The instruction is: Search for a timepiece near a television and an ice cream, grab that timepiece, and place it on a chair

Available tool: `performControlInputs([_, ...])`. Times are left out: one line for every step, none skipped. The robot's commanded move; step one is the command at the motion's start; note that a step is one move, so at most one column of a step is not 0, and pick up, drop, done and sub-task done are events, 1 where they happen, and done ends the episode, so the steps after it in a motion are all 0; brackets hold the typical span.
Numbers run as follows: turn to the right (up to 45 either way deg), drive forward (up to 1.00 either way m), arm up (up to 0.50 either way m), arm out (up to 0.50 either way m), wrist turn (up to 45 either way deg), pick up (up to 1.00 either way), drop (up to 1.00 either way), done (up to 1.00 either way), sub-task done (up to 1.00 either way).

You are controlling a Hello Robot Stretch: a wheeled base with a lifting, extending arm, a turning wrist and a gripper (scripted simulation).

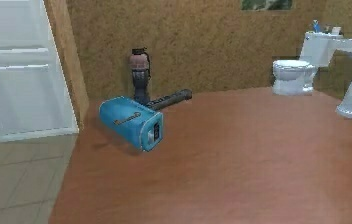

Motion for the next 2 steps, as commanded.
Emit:
performControlInputs([0.0, 0.2, 0.0, 0.0, 0.0, 0.0, 0.0, 0.0, 0.0])
performControlInputs([-36.0, 0.0, 0.0, 0.0, 0.0, 0.0, 0.0, 0.0, 0.0])
